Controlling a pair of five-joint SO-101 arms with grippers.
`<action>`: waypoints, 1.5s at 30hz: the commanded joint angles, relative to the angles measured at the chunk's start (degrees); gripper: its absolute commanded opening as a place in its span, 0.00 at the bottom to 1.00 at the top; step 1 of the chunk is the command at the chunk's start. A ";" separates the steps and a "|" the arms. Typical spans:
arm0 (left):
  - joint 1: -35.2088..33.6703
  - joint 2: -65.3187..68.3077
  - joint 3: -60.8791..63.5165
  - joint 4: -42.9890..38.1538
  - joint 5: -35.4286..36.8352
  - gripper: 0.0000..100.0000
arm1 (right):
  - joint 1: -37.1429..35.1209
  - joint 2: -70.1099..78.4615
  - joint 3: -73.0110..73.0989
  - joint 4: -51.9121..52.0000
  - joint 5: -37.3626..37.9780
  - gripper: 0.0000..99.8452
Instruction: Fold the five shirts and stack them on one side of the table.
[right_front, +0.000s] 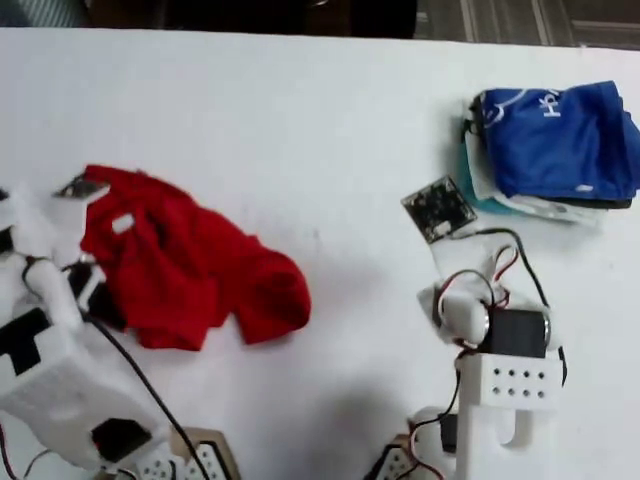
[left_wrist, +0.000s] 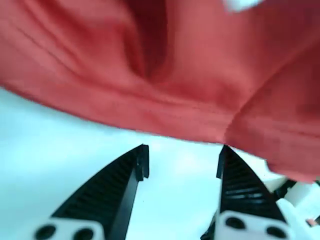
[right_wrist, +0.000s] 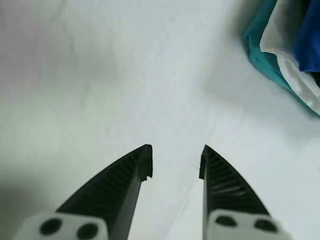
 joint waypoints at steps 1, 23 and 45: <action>-4.13 -0.97 3.30 -0.62 -5.27 0.24 | -0.48 0.66 -0.70 -1.45 -0.09 0.16; 3.43 -4.31 -19.21 -8.00 32.53 0.24 | -0.57 0.31 -0.70 -1.27 -0.09 0.16; 11.69 36.75 -55.25 -23.03 36.75 0.24 | -0.22 0.40 -4.48 0.04 0.00 0.16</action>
